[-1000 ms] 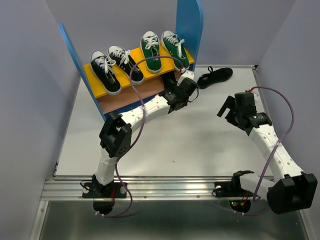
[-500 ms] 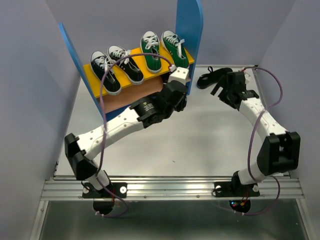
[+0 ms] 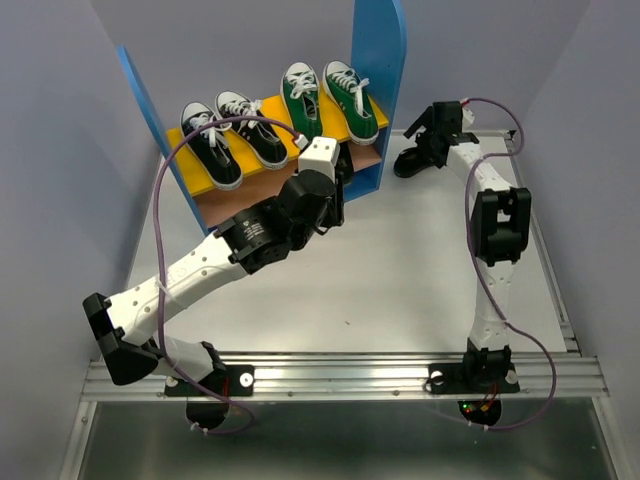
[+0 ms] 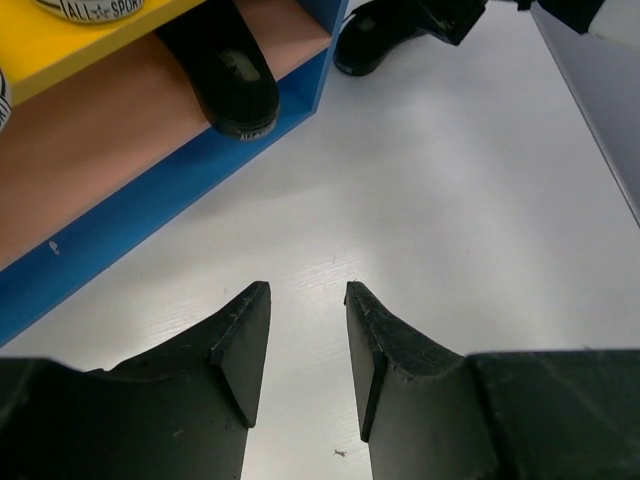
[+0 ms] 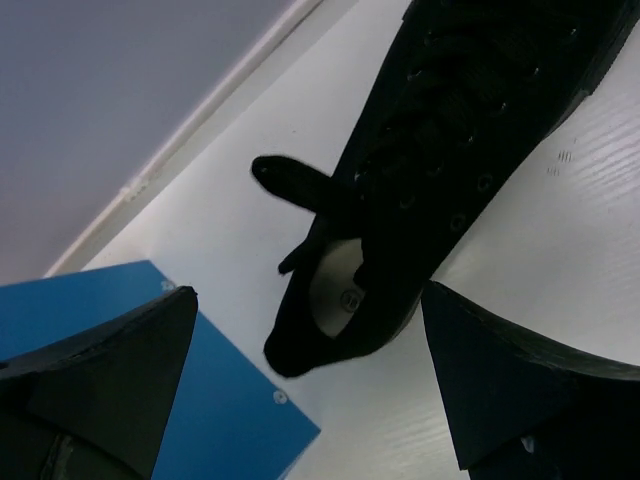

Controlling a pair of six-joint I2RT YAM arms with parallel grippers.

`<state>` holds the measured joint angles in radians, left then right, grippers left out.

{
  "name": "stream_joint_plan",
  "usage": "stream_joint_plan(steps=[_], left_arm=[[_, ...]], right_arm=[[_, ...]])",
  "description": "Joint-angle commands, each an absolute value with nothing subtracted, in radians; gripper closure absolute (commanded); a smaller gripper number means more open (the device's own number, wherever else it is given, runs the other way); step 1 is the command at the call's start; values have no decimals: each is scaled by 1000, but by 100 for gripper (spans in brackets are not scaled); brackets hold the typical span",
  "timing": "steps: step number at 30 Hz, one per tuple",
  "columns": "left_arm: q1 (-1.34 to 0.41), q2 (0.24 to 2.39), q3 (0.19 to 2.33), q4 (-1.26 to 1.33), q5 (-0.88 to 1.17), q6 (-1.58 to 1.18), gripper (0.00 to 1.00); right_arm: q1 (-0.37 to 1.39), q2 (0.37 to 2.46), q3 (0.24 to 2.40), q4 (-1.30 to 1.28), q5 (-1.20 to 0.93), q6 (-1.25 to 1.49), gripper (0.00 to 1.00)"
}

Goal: Place and organize the shoes onto the shoe shelf

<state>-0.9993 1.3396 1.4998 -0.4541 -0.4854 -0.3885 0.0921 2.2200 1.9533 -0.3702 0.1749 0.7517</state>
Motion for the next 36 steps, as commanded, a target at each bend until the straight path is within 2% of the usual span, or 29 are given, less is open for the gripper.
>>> stream_joint_plan(steps=[1, 5, 8, 11, 16, 19, 21, 23, 24, 26, 27, 30, 32, 36], left_arm=[[-999, 1325, 1462, -445, -477, -420, 53], [-999, 1313, 1430, -440, -466, -437, 54], [-1000, 1304, 1420, -437, -465, -443, 54], [-1000, 1301, 1420, -437, -474, -443, 54], [-1000, 1301, 1427, -434, -480, -439, 54], [-999, 1299, 1428, -434, -483, -439, 54], [-999, 1293, 1422, -434, -483, -442, 54], [-999, 1289, 1414, -433, -483, -446, 54], [-999, 1286, 1413, -433, -482, -448, 54], [-999, 1282, 1407, -434, -482, -448, 54], [-1000, 1281, 1407, -433, -482, -448, 55], [-999, 1276, 1405, -433, -488, -448, 55], [-1000, 1273, 1408, -434, -495, -445, 55], [-999, 1275, 1428, -434, -511, -430, 55]], right_arm=[[86, 2351, 2159, -428, 181, 790, 1], [86, 2440, 2250, -468, 206, 770, 8], [86, 2459, 2261, -468, 213, 755, 24], [86, 2454, 2249, -468, 216, 738, 32], [86, 2441, 2204, -471, 206, 718, 34], [86, 2441, 2186, -491, 206, 713, 20], [86, 2434, 2157, -494, 218, 707, 18], [86, 2431, 2143, -494, 225, 701, 26], [86, 2430, 2132, -494, 229, 696, 38], [86, 2416, 2125, -494, 236, 693, 55], [86, 2410, 2120, -494, 238, 692, 68], [86, 2367, 2103, -494, 245, 681, 91], [86, 2317, 2079, -494, 247, 666, 99], [86, 2168, 1938, -467, 229, 644, 99]])
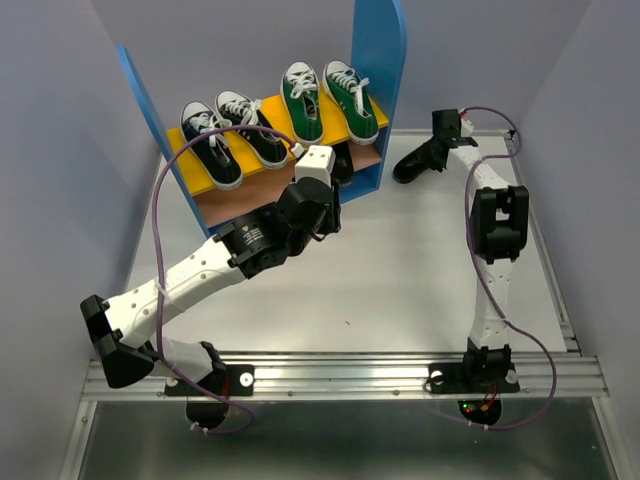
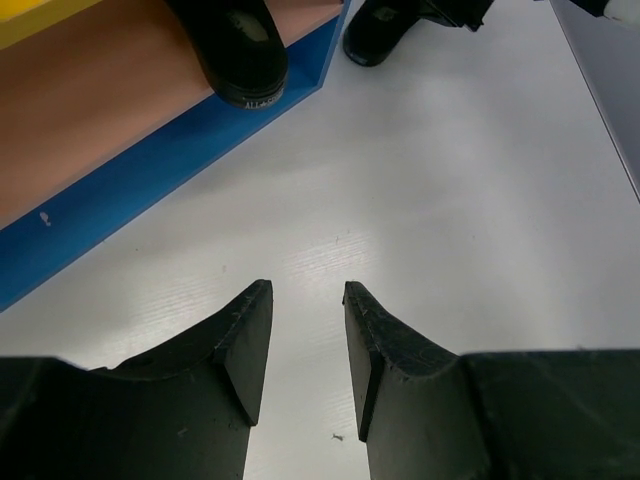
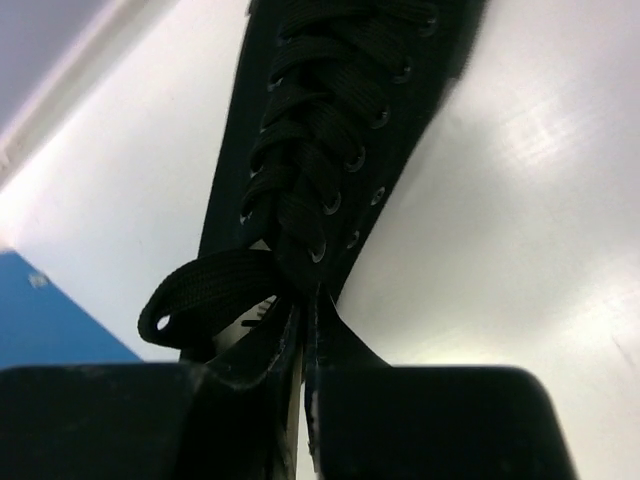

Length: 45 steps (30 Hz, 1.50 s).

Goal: Place and organize the shoes onto the shoe shelf

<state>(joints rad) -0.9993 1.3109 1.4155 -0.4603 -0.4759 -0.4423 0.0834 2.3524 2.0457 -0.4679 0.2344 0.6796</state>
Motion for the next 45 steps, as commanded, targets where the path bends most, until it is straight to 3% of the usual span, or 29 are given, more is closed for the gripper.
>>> stream_joint_plan(steps=[1, 14, 23, 27, 37, 41, 45], left_arm=[[-1000, 1276, 1437, -440, -521, -423, 55], [-989, 1312, 1493, -428, -480, -411, 54], [-1035, 1407, 1462, -387, -356, -478, 54], [-1098, 1517, 1489, -382, -311, -500, 54], [-1146, 1738, 1543, -385, -224, -476, 36], [-1170, 1808, 1571, -390, -221, -482, 21], [-1181, 1865, 1591, -356, -224, -525, 19]], right_arm=[[86, 2128, 1887, -448, 221, 632, 99], [199, 1476, 998, -302, 29, 620, 99], [282, 1160, 749, -437, 34, 687, 99], [282, 1098, 764, -558, 155, 683, 2], [282, 1015, 957, -742, 449, 629, 0], [250, 994, 971, -788, 558, 632, 0], [187, 948, 988, -808, 613, 643, 0]])
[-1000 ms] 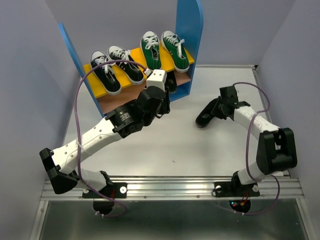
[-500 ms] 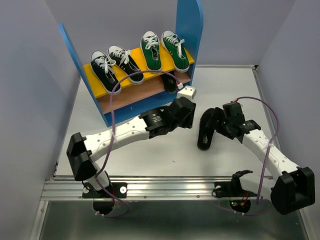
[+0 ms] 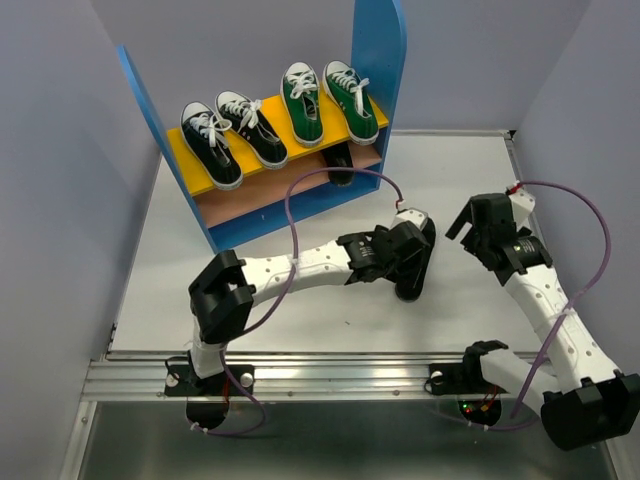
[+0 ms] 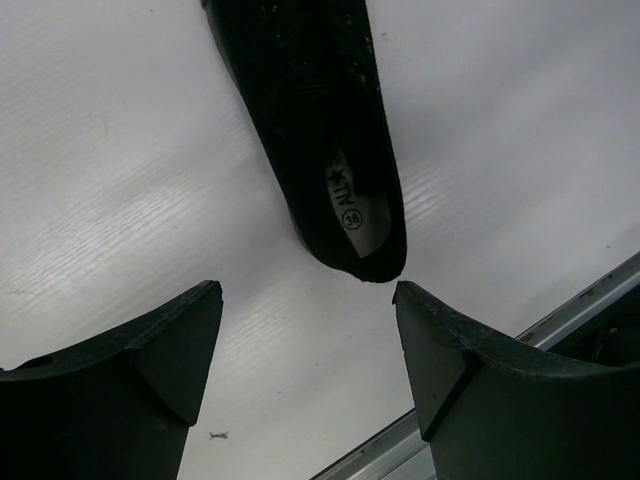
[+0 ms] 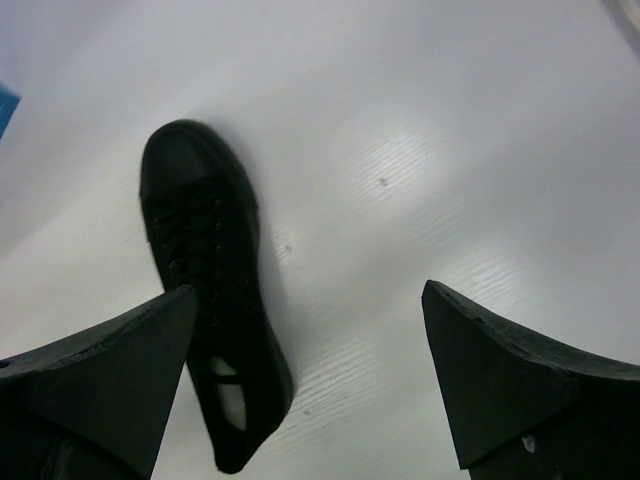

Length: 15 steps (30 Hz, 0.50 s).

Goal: Place and organize the shoes onto the shoe shelf

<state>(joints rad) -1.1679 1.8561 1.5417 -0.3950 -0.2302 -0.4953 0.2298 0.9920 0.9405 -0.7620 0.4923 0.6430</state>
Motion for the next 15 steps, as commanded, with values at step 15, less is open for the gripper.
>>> stream_joint_plan(steps=[15], left_arm=[[-1151, 2144, 1801, -416, -307, -554, 35]], right_arm=[[176, 857, 951, -815, 563, 709, 0]])
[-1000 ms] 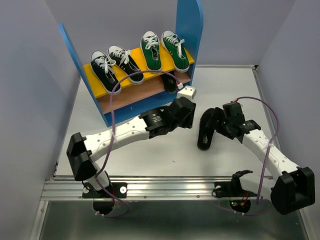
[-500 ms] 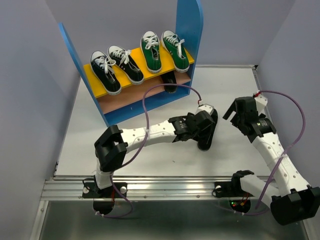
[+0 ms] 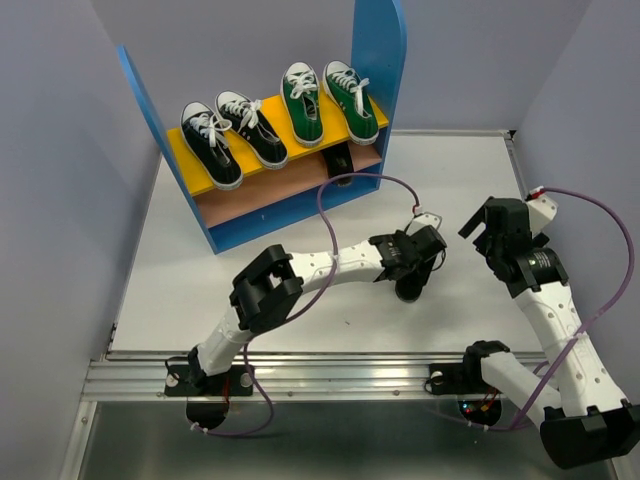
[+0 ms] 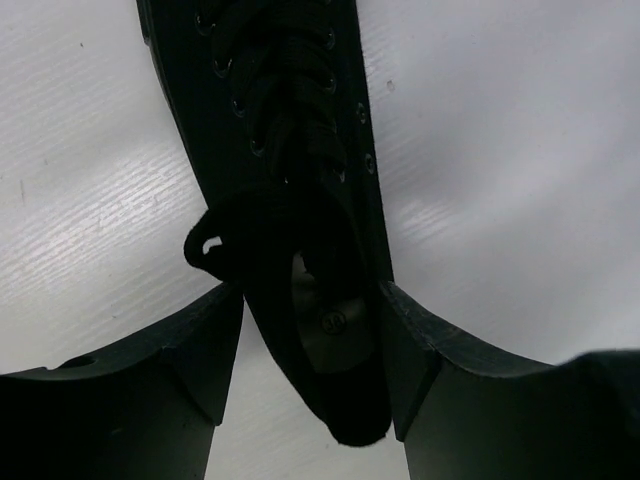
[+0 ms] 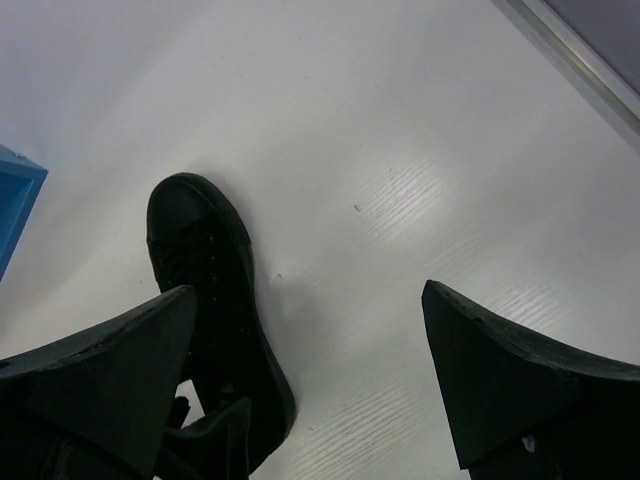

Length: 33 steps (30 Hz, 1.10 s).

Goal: Place and organize the shoes onto the shoe shelf

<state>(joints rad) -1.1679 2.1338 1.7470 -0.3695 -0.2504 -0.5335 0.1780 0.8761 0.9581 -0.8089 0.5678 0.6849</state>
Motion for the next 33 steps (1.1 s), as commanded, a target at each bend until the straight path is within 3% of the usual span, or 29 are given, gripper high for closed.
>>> stream_joint_plan(steps=[1, 10, 19, 33], left_arm=[[-1147, 2148, 1786, -411, -316, -561, 36], [-1146, 2129, 1715, -388, -302, -571, 41], [-1152, 1944, 1612, -331, -379, -572, 32], [-1126, 2017, 1594, -319, -370, -565, 41]], right_arm=[[176, 853, 943, -813, 557, 712, 0], [176, 865, 942, -810, 535, 713, 0], [176, 868, 945, -804, 548, 706, 0], [176, 894, 922, -776, 520, 699, 0]])
